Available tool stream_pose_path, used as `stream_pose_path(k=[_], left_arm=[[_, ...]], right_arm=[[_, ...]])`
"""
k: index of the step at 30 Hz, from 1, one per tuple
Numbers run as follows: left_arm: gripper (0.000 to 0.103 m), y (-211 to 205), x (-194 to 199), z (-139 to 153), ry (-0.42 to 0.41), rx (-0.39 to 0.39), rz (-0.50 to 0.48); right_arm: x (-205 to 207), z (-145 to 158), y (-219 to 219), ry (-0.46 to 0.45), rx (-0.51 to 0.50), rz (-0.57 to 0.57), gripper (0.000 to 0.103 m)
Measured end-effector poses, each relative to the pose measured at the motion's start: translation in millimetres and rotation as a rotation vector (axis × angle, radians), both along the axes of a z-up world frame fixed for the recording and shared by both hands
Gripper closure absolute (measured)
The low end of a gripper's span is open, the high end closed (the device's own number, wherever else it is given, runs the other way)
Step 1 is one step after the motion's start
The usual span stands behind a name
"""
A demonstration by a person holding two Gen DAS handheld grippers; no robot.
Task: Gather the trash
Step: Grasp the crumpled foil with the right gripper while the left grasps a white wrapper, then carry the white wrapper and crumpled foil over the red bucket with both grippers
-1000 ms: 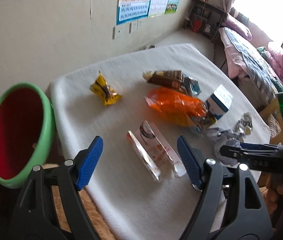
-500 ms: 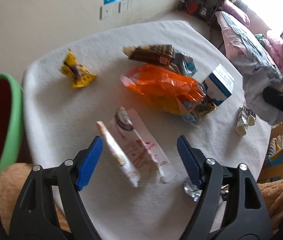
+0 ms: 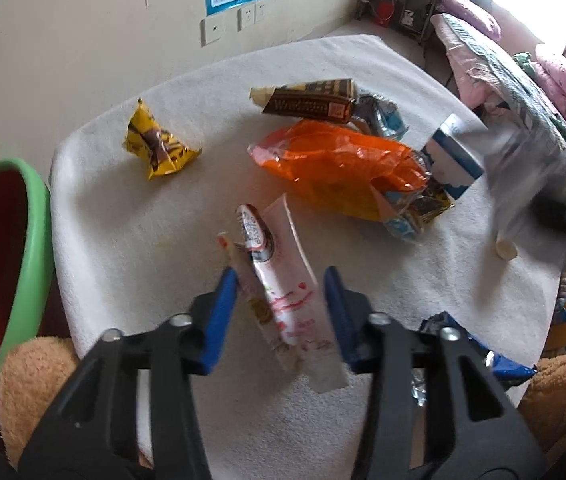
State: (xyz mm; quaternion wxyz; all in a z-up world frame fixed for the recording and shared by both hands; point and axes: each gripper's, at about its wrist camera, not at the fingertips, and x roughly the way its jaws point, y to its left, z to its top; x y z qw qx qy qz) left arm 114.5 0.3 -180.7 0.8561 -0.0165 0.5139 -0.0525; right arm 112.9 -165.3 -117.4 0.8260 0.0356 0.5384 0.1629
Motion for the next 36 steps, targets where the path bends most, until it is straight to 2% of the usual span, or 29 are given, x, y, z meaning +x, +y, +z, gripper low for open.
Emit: stream_pose_path(k=[1, 4, 7, 9, 12, 20, 22, 24, 26, 30, 36], left_arm=[[0.08, 1.2, -1.7, 3.3, -0.008, -0.01, -0.002], [0.08, 6.2, -9.7, 13.8, -0.044, -0.013, 0.011], [0.08, 11.8, -16.3, 24.0, -0.077, -0.016, 0.016], [0.08, 12.6, -16.3, 29.2, -0.091, -0.016, 0.019], [0.08, 16.2, -15.9, 33.8, -0.098, -0.03, 0.022], [0.08, 16.3, -18.7, 31.7, -0.086, -0.054, 0.019], [0.08, 16.1, -18.9, 34.1, -0.095, -0.052, 0.016], [0.08, 15.9, -19.3, 36.6, -0.107, -0.046, 0.011], [0.08, 15.8, -20.4, 39.4, -0.118, -0.04, 0.006], [0.08, 16.1, -22.2, 48.6, -0.149, -0.028, 0.001], [0.08, 20.5, -26.3, 70.4, -0.221, 0.003, -0.004]], right_arm=[[0.3, -6.2, 3.2, 0.024, -0.015, 0.013, 0.063], [-0.2, -19.3, 9.9, 0.061, -0.057, 0.034, 0.062], [-0.8, -22.3, 9.6, 0.067, -0.053, 0.03, 0.054], [-1.1, -20.9, 8.5, 0.064, -0.033, 0.015, 0.043], [-0.1, -19.3, 7.4, 0.057, -0.022, 0.006, 0.038], [5.5, -39.6, 10.2, 0.12, -0.097, 0.0, 0.036], [6.3, -43.2, 11.1, 0.127, -0.113, 0.001, 0.039], [6.5, -43.1, 11.4, 0.126, -0.118, 0.003, 0.06], [6.4, -39.0, 9.8, 0.111, -0.108, 0.0, 0.068], [5.3, -21.0, 3.9, 0.059, -0.021, -0.015, 0.071], [-2.0, 8.7, -4.0, -0.073, 0.031, -0.044, 0.071]])
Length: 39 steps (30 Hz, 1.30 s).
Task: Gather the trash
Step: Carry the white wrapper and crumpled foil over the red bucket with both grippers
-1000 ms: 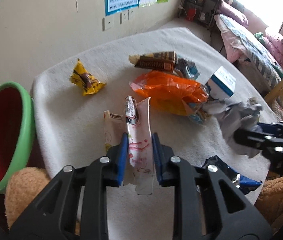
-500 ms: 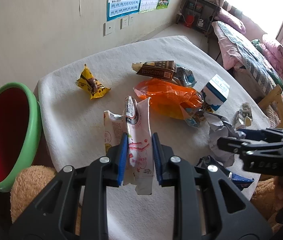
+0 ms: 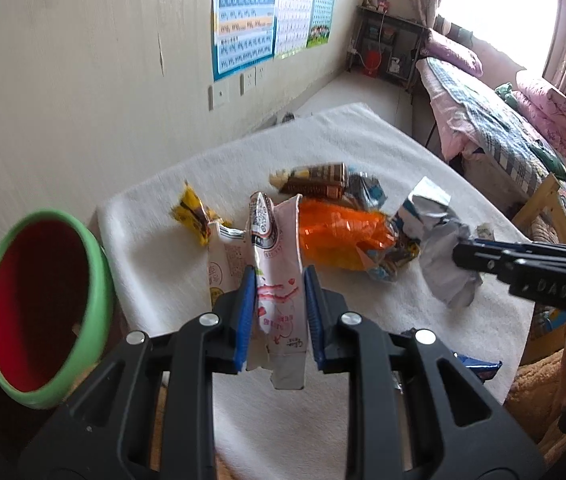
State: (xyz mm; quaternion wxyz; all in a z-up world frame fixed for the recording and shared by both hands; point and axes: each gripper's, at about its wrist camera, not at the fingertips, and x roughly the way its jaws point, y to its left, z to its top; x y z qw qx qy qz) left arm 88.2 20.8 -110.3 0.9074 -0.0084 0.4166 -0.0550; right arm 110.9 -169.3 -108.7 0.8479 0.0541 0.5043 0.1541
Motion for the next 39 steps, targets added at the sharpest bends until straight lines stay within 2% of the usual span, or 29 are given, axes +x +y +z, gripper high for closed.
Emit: stream_pose_path(k=[12, 16, 19, 30, 39], left_arm=[[0.08, 43.4, -8.8, 46.3, -0.147, 0.05, 0.067], [0.079, 63.1, -10.4, 47.0, -0.15, 0.041, 0.107], [0.079, 78.3, -11.7, 44.4, -0.147, 0.041, 0.133], [0.079, 133.8, -19.2, 38.0, -0.15, 0.047, 0.233], [0.079, 184.1, -28.9, 34.2, -0.142, 0.046, 0.343]], right_arm=[[-5.3, 32.5, -2.9, -0.109, 0.006, -0.037, 0.071], [-9.2, 54.8, 6.6, -0.179, -0.025, -0.046, 0.071], [-14.0, 68.1, 14.4, -0.207, 0.024, -0.061, 0.071], [-16.4, 87.7, 91.2, -0.219, 0.091, 0.059, 0.07], [-10.8, 84.6, 138.3, -0.197, 0.096, 0.14, 0.07]])
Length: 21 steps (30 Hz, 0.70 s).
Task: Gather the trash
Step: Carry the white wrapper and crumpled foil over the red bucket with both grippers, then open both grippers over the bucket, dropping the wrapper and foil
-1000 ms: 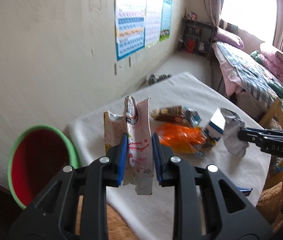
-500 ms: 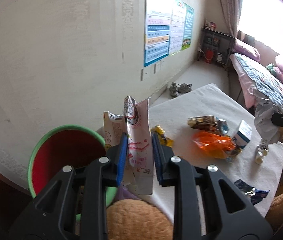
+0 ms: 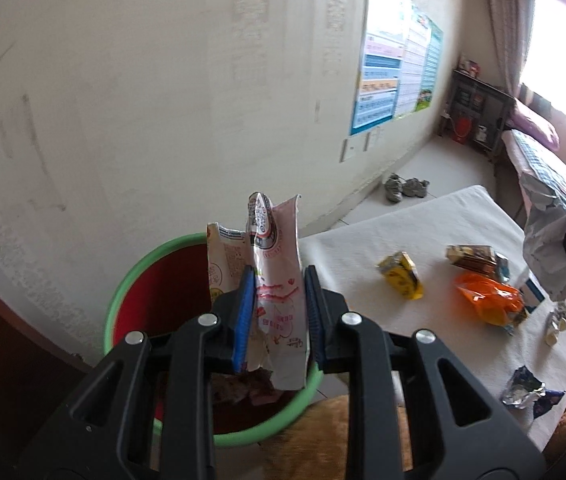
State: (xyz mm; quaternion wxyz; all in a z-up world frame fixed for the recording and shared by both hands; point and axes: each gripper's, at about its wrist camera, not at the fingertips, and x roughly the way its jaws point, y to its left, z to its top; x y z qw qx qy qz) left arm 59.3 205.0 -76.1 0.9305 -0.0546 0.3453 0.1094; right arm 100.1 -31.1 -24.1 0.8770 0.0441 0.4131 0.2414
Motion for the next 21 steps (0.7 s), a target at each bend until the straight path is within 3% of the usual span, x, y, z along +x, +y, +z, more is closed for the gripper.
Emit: stream_pose_path(k=[13, 21], left_arm=[[0.079, 57.2, -12.7, -17.6, 0.045, 0.0, 0.131], [0.079, 76.7, -12.8, -32.0, 0.085, -0.015, 0.159]], right_arm=[[8.8, -26.8, 85.1, 0.084, 0.02, 0.175, 0.07], [21.8, -38.7, 137.6, 0.145, 0.055, 0.269, 0.069]])
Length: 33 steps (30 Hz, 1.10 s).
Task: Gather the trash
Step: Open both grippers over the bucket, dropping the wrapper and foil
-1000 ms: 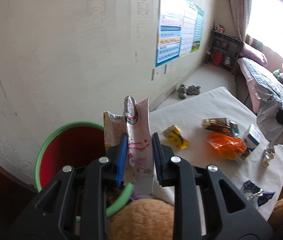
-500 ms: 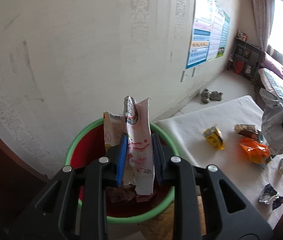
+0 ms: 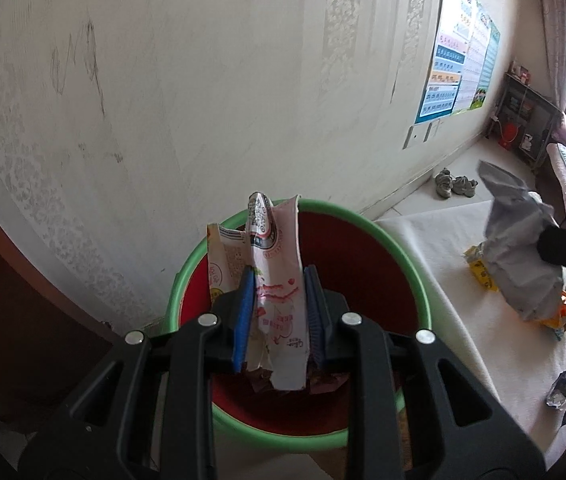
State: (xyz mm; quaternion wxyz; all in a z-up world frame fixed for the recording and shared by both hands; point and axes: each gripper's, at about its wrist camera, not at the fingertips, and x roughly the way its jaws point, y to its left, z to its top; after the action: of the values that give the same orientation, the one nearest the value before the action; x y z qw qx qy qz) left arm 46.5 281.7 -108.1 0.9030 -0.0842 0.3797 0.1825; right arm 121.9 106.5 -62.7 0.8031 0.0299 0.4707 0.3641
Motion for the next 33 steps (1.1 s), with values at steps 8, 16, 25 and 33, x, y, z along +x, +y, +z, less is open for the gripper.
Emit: stream_pose_path(k=[8, 16, 25, 33], left_arm=[[0.079, 10.3, 4.0, -9.2, 0.029, -0.003, 0.021], [0.043, 19.3, 0.8, -10.6, 0.02, -0.045, 0.084], [0.043, -3.4, 7.2, -4.0, 0.02, -0.025, 0.035], [0.043, -51.6, 15.8, 1.5, 0.007, -0.026, -0.066]], right_arm=[[-4.2, 4.1, 37.5, -0.049, -0.011, 0.077, 0.067], [-7.8, 2.4, 30.8, -0.066, 0.012, 0.065, 0.039], [-10.3, 0.6, -60.0, -0.113, -0.084, -0.073, 0.04], [42.9, -38.6, -256.0, 0.021, -0.222, -0.695, 0.032]])
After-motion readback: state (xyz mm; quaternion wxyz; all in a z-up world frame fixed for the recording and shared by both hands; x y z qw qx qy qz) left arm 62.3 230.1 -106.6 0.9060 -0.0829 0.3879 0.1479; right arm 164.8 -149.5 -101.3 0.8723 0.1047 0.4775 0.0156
